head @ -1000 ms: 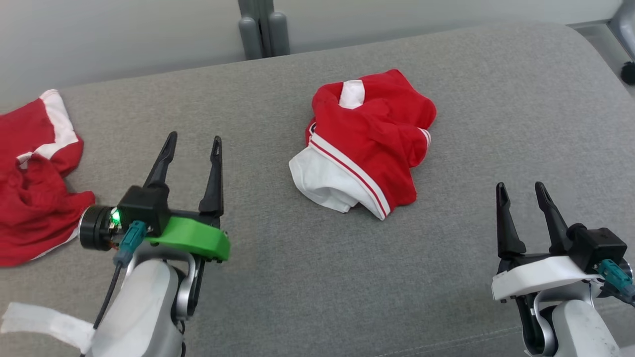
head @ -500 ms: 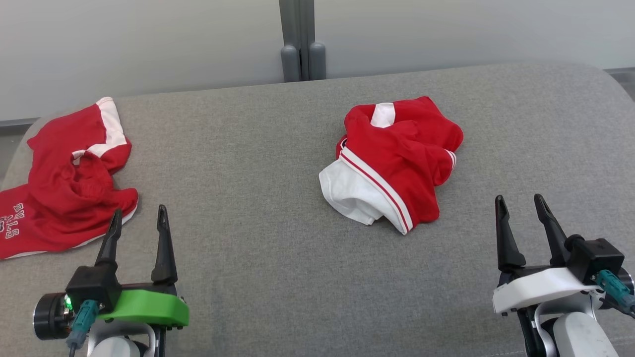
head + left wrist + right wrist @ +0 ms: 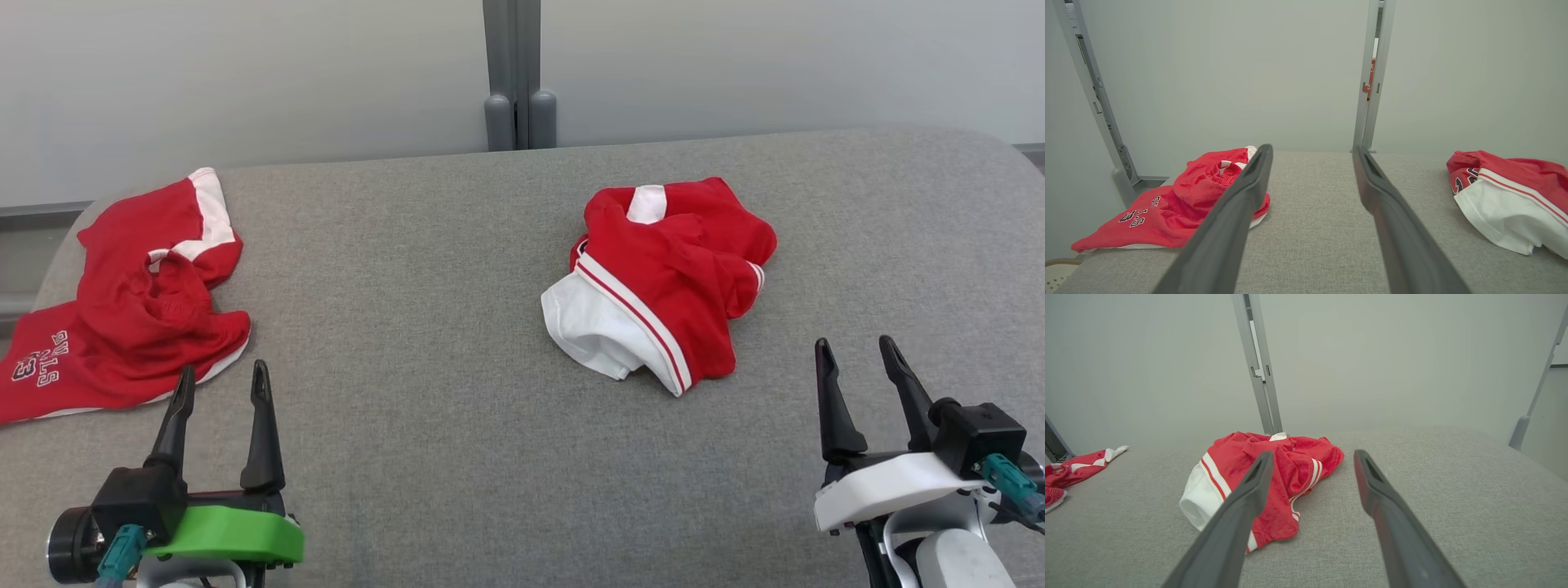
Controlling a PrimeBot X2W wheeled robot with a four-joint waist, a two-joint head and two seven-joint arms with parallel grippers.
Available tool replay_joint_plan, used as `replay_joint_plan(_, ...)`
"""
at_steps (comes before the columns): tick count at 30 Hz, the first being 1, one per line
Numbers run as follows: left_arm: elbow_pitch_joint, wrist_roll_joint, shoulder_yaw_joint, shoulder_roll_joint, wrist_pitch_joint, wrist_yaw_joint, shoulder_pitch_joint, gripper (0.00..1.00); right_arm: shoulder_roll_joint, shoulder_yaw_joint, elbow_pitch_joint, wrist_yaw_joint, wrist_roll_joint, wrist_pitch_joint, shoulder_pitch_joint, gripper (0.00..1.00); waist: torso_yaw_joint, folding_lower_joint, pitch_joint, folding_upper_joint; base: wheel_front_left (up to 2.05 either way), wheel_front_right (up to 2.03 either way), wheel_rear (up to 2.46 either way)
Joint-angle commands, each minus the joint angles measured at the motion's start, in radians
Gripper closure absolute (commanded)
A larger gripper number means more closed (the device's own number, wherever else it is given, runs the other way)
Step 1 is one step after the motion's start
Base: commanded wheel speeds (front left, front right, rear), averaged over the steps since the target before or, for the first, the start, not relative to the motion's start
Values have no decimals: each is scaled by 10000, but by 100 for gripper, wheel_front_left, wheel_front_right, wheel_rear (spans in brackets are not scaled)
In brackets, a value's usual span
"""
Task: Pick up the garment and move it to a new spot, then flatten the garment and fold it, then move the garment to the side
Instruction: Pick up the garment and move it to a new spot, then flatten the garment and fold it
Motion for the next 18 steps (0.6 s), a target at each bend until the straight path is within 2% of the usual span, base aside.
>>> replay_joint_plan(1, 37, 114, 59, -37, -9, -83, 188, 0, -15, 13, -31, -14, 15, 40, 97, 0, -5, 1, 1, -1, 0, 0, 0)
replay_joint_plan(18, 396, 609, 562, -534, -9, -597, 143, 0, -7, 40, -114, -14, -74, 101, 249, 0, -43, 1, -9, -1, 0, 0, 0)
